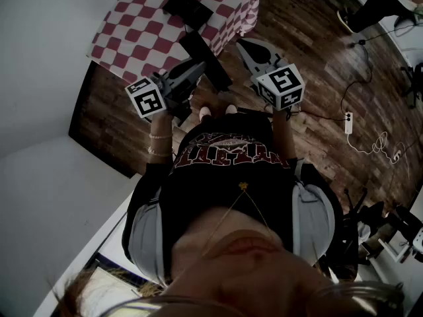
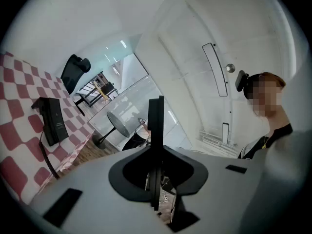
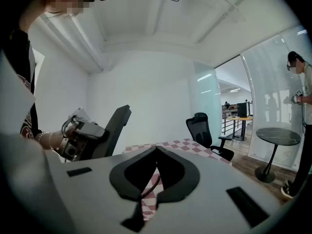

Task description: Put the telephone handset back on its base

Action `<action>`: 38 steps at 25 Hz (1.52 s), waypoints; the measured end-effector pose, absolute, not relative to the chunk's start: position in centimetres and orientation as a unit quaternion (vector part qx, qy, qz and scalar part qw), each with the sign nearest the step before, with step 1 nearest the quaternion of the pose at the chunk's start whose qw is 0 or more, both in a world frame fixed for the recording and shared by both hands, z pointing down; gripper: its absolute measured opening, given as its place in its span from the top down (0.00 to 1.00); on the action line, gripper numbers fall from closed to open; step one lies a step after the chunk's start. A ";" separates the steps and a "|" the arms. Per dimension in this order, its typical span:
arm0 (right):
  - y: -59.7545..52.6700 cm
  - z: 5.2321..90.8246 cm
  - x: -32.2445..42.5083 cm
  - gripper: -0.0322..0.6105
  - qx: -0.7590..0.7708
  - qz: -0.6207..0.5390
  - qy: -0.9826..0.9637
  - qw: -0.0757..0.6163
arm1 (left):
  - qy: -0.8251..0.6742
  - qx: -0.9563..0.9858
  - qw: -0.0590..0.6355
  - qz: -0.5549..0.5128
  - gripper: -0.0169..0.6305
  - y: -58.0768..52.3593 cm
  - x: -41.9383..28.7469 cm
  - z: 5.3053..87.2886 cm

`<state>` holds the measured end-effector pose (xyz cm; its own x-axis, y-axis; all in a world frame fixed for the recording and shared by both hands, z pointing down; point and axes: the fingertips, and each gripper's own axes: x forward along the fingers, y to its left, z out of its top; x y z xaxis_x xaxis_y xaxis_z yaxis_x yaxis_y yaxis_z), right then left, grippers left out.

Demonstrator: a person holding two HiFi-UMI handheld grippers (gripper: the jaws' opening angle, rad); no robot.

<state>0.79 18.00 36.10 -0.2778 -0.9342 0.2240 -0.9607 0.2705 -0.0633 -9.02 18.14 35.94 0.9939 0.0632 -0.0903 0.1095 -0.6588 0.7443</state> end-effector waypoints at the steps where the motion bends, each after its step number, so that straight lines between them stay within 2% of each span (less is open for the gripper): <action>1: 18.0 36.1 0.9 0.92 0.597 0.093 -0.794 0.071 | 0.048 0.910 0.410 -0.028 0.86 18.2 -9.0 36.0; 38: 20.6 37.4 5.7 0.92 0.583 0.105 -0.804 0.052 | 0.025 0.908 0.417 -0.029 0.86 19.5 -3.2 37.2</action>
